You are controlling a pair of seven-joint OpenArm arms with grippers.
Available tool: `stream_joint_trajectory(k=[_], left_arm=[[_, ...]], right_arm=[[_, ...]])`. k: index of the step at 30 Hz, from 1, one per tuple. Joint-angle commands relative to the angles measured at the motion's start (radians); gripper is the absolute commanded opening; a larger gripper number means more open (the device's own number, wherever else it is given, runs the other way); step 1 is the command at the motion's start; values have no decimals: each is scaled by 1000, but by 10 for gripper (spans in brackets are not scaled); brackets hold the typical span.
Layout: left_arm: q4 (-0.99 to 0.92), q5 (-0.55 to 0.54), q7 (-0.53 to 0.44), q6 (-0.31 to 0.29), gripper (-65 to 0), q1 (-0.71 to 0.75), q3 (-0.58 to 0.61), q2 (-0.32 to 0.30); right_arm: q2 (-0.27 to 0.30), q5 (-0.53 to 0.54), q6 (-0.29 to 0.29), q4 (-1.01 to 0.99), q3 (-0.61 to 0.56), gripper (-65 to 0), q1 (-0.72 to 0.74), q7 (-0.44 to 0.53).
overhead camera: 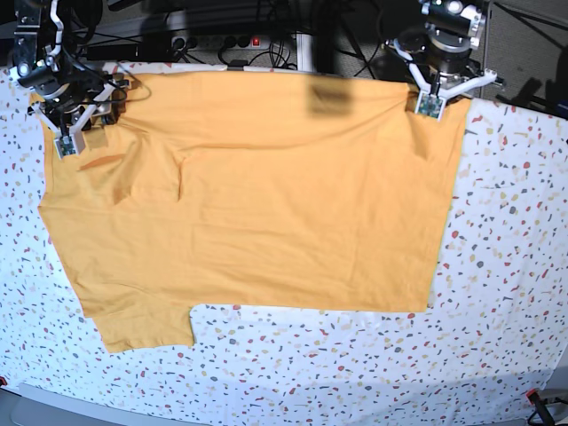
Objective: Fold the T-shirt properly
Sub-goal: 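Release the shirt edge and raise both grippers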
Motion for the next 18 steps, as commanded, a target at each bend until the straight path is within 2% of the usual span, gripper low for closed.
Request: stream_joint_trajectory(k=[1,6,9,13,18], left_arm=[[16,42,-14,11,-460,-8,-2,-4],[16,177,3,25,-460,-64,-2,-3],[17,230,72,25,-461,-110,-2,-3],[20,238,159,25,-460,-157,-2,-4],[21,237,128,25,-460,-175,-2,-3]], right_arm=[[16,6,-11,13,7,-368,2,9],[16,6,-11,15,7,-368,3,13],[16,5,-11,34,7,-368,3,13],[16,6,-11,73,7,-368,3,13],[16,6,-11,130,7,-368,3,14]])
